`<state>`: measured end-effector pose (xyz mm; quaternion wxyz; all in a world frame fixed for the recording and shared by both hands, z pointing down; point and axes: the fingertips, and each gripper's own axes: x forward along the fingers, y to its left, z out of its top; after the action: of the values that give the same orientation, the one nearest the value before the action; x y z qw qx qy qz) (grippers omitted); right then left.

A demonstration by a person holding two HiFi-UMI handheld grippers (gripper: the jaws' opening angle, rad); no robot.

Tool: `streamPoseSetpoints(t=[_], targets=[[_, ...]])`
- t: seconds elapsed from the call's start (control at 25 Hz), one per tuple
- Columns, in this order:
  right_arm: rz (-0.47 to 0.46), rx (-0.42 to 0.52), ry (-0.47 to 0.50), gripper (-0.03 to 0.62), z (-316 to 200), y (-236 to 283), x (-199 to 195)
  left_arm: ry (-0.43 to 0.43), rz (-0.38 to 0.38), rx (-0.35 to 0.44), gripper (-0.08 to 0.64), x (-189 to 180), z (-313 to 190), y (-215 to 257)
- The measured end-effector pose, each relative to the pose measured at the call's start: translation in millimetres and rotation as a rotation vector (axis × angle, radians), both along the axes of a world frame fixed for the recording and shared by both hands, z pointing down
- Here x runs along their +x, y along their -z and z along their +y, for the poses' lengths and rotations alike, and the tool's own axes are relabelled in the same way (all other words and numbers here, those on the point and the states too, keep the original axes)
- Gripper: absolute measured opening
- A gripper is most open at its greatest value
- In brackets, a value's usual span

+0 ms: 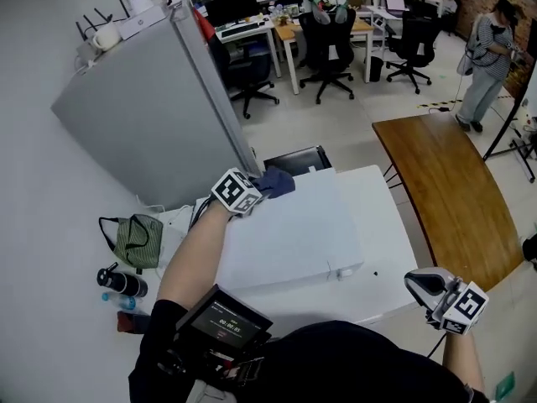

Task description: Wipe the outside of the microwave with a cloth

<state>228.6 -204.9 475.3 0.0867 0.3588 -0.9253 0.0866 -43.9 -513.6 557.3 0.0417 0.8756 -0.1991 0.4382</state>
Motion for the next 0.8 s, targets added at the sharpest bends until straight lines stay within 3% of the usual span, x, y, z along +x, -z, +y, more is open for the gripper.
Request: streamPoseSetpoints(t=[0.28, 0.36, 0.44, 0.56, 0.68, 0.8], targets=[[0.035, 0.045, 0.236, 0.006, -33.0, 10.5, -119.4, 0.312, 0.013, -0.020, 0.057, -220.7, 29.0, 3.8], [0.026, 0.053, 0.279, 0.006, -36.4, 12.9, -145.6, 0.365, 0.017, -0.015, 0.057, -257.0, 39.6, 6.5], [0.016, 0.061, 0.304, 0.006, -37.5, 15.0, -161.2, 0.385, 0.025, 0.017, 0.057, -269.3, 43.4, 18.4], [0.010, 0.071, 0.299, 0.006, -35.3, 17.9, -156.5, 0.312, 0.108, 0.077, 0.057, -222.4, 37.9, 54.9], [-0.003, 0.075, 0.231, 0.006, -28.0, 20.1, -115.7, 0.160, 0.206, 0.098, 0.057, -119.4, 33.6, 85.1], [-0.012, 0.067, 0.114, 0.006, -16.7, 18.7, -49.7, -0.002, 0.250, 0.078, 0.057, 2.0, 35.6, 88.6]])
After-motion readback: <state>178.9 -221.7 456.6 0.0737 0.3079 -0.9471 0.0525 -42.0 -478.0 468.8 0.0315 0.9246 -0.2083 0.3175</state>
